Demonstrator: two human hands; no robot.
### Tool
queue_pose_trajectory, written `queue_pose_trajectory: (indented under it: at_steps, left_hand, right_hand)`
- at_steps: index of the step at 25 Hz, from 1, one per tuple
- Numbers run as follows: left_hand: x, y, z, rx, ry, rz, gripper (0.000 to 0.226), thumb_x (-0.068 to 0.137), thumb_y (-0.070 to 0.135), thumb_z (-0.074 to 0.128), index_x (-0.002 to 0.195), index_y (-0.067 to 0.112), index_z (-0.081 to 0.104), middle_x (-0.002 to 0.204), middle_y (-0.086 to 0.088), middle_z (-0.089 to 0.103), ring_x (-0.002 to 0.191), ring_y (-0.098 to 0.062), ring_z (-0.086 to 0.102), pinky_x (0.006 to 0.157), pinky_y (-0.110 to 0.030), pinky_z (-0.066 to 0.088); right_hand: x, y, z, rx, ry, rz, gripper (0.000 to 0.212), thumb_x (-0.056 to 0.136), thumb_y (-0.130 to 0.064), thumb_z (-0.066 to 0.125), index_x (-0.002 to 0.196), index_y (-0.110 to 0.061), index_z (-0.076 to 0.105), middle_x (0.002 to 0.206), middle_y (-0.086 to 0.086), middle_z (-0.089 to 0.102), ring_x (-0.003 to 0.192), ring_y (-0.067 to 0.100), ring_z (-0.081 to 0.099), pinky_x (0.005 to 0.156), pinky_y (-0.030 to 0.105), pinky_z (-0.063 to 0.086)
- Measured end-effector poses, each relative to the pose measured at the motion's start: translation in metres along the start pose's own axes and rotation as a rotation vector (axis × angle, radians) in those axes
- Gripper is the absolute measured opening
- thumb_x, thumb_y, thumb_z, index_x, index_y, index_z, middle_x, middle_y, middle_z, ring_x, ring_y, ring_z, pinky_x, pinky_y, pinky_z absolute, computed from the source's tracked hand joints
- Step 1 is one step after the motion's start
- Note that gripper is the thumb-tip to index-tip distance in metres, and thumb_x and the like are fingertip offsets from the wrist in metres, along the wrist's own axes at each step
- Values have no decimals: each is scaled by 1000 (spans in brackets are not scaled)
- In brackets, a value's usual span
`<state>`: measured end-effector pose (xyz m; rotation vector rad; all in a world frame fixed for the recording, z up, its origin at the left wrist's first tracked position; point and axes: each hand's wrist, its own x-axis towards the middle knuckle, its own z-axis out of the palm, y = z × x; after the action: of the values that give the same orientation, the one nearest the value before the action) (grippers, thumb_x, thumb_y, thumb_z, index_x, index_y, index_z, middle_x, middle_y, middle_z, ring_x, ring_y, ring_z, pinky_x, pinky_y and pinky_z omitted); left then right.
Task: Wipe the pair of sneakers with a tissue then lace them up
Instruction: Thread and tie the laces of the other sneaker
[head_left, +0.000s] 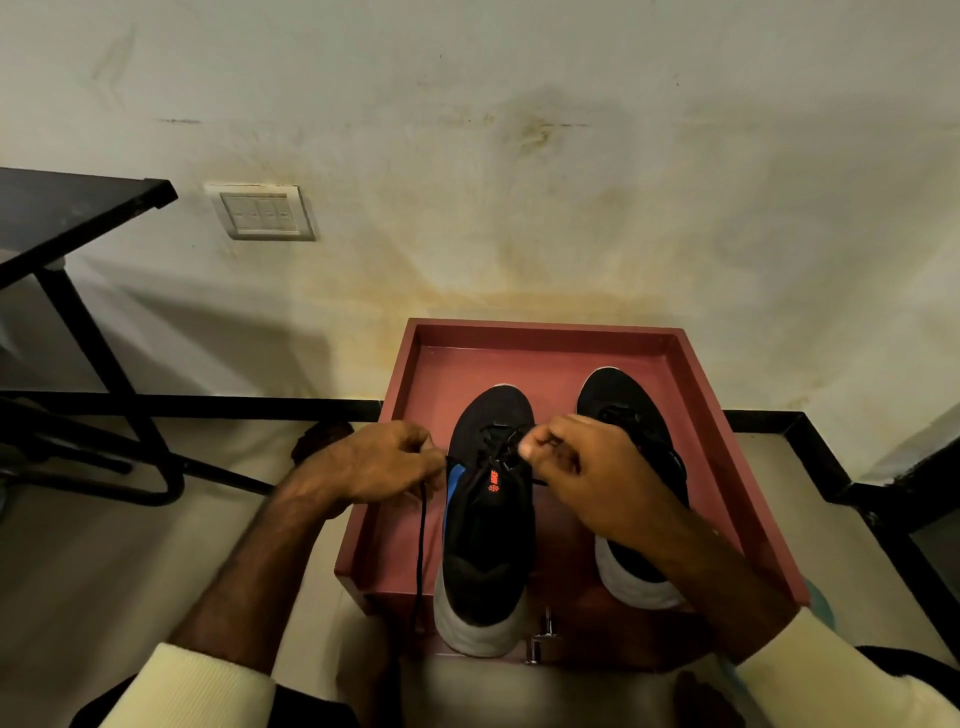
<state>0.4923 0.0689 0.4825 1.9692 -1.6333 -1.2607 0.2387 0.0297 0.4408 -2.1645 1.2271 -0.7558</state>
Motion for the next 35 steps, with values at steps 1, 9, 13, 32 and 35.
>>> queue_pose_trajectory:
  at_steps: [1, 9, 13, 32, 35]
  left_hand:
    - [1, 0, -1, 21, 27, 23, 21, 103, 27, 58, 102, 10, 70, 96, -1, 77, 92, -16, 75, 88, -31, 61]
    - [11, 9, 8, 102, 119, 261, 14, 96, 39, 70, 104, 29, 73, 98, 10, 75, 94, -5, 71, 94, -31, 60]
    - [14, 7, 17, 216, 26, 152, 41, 73, 54, 88, 97, 27, 67, 95, 6, 73, 87, -12, 73, 84, -32, 62]
    - [18, 4, 28, 213, 90, 326, 28, 90, 54, 72, 100, 28, 69, 95, 10, 73, 84, -2, 70, 76, -21, 57]
    - [19, 15, 29, 227, 193, 481, 17, 100, 41, 64, 110, 33, 75, 100, 17, 71, 92, 4, 65, 77, -14, 49]
  right_hand:
    - [0, 3, -4, -23, -10, 30, 7, 98, -26, 67, 98, -26, 74, 90, -15, 66, 79, 2, 60, 69, 15, 44]
    - [-4, 6, -15, 19, -256, 111, 16, 90, -29, 80, 105, -30, 75, 91, -14, 74, 82, -3, 69, 75, 14, 55]
    - [-4, 3, -12, -50, -218, 106, 5, 91, -23, 78, 93, -27, 78, 81, -14, 75, 77, -2, 69, 74, 16, 57]
    - [-2, 6, -33, -14, -8, 105, 16, 98, -21, 68, 113, -22, 73, 91, -13, 69, 79, -5, 62, 69, 7, 47]
    - [0, 5, -21, -62, -137, 79, 23, 96, -21, 71, 117, -31, 73, 90, -16, 68, 73, -5, 63, 68, 8, 45]
